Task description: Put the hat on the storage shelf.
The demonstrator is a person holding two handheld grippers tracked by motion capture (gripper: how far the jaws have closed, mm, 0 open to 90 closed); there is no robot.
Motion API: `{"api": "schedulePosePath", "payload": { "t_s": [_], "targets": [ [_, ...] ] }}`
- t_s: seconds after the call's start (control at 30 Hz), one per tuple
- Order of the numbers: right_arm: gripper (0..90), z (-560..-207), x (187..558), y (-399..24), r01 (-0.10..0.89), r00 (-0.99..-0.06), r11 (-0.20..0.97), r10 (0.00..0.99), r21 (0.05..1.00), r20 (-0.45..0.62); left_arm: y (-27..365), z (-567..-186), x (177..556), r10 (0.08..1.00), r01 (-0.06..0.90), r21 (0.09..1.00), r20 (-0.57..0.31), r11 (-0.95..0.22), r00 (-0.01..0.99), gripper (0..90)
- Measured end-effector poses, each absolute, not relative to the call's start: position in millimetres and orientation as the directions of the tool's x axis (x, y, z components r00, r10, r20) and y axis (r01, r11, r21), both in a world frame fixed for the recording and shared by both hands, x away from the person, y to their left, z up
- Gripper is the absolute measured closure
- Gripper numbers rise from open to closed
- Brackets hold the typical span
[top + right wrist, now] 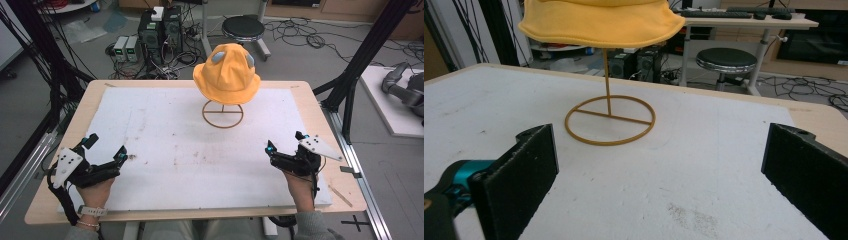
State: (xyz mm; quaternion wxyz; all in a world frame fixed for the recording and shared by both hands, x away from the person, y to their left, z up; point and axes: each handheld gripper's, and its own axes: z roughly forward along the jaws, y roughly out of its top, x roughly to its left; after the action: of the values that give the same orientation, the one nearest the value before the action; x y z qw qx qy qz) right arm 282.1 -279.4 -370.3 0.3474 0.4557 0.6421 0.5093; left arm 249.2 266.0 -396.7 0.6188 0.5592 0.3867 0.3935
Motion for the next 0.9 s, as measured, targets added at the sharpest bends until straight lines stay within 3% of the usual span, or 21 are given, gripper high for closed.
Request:
{"api": "schedulePosePath", "payload": {
  "t_s": [0.9],
  "targets": [
    [1.2,-371.0,283.0,-279.2,0.231,-0.339,0.069,0.941,0.971,0.014,268.4,-398.0,249.7,0.922,-0.04,0.997,-0.047,0.068,0.384,1.7]
  ]
}}
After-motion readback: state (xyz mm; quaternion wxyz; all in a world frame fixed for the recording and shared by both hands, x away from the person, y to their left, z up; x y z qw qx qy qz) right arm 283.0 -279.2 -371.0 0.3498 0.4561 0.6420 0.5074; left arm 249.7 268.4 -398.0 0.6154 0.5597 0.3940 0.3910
